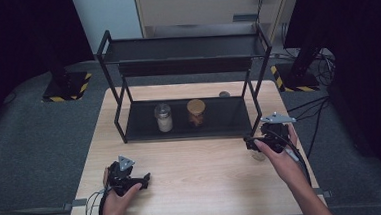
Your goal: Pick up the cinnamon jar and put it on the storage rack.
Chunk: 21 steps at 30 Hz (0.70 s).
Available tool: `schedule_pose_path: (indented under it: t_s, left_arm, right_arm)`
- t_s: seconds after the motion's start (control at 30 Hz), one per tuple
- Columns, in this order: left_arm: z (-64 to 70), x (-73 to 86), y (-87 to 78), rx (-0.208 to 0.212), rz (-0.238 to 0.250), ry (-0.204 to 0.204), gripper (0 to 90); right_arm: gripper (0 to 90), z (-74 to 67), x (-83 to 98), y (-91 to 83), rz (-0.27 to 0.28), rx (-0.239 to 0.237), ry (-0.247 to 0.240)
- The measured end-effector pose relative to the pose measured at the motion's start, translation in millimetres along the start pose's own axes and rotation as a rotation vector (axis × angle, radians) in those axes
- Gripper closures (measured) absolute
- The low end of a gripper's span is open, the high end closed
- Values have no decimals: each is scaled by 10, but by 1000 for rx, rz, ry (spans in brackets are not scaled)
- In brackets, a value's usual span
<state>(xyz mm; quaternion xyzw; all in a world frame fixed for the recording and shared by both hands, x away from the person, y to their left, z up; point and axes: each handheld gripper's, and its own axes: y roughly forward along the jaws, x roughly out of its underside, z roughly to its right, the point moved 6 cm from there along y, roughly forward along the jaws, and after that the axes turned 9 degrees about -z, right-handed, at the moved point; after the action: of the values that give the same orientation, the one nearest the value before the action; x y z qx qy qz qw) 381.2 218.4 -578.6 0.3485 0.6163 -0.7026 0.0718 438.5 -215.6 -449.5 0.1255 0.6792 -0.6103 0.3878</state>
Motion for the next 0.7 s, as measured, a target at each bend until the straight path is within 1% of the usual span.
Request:
schedule_pose_path:
  t_s: [0.23, 0.7]
  left_arm:
    - [0, 0, 0, 0, 0, 0, 0]
    - [0, 0, 0, 0, 0, 0, 0]
  right_arm:
    - [43, 63, 51, -33, 1, 9, 8]
    - [41, 184, 228, -83, -10, 18, 37]
